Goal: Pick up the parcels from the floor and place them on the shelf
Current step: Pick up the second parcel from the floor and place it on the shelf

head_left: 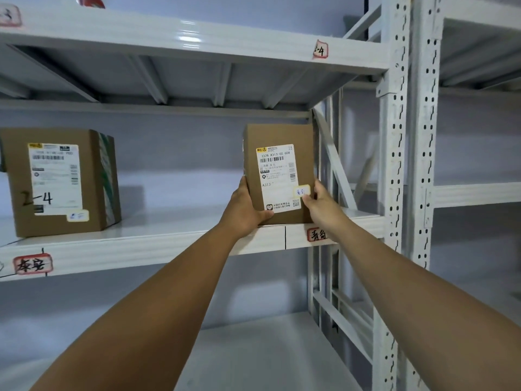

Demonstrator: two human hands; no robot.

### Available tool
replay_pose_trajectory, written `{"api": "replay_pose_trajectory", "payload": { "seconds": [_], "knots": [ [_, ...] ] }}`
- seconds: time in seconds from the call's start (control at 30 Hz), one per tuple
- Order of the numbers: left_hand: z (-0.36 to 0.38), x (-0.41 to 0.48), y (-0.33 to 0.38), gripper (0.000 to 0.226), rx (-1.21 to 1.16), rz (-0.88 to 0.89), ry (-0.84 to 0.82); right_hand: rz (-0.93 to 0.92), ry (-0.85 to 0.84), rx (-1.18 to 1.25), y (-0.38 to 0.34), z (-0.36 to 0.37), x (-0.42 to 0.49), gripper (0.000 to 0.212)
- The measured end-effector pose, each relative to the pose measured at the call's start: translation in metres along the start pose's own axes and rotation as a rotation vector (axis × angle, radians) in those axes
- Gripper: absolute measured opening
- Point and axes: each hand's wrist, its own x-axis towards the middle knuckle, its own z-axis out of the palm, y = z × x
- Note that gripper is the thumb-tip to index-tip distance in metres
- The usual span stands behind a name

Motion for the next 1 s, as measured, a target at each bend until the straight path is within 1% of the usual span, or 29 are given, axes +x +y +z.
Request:
{"api": "replay_pose_trajectory", "payload": {
  "seconds": [0.07,0.2,0.33,0.43,0.6,0.7,1.0],
  "knots": [
    [0.002,0.009,-0.003,0.093,0.053,-0.026,-0.032,0.026,-0.020,-0.082,-0.001,-0.001,0.008,0.051],
    [0.008,0.025,-0.012,0.098,0.187,-0.092,-0.119,0.108,-0.042,-0.248,0.004,0.001,0.025,0.040],
    [0.010,0.043,-0.018,0.101,0.258,-0.133,-0.148,0.153,-0.013,-0.357,0.012,0.006,0.042,0.033],
    [0.010,0.051,-0.023,0.098,0.281,-0.153,-0.161,0.167,0.025,-0.428,0.016,0.011,0.050,0.029],
    [0.011,0.061,-0.031,0.086,0.303,-0.161,-0.158,0.195,0.037,-0.588,0.021,0.018,0.060,0.029],
    [0.012,0.066,-0.034,0.075,0.353,-0.149,-0.153,0.181,0.032,-0.656,0.023,0.021,0.063,0.032],
    [0.019,0.066,-0.036,0.048,0.485,-0.136,-0.118,0.192,0.030,-0.736,0.021,0.021,0.059,0.035]
  ]
}}
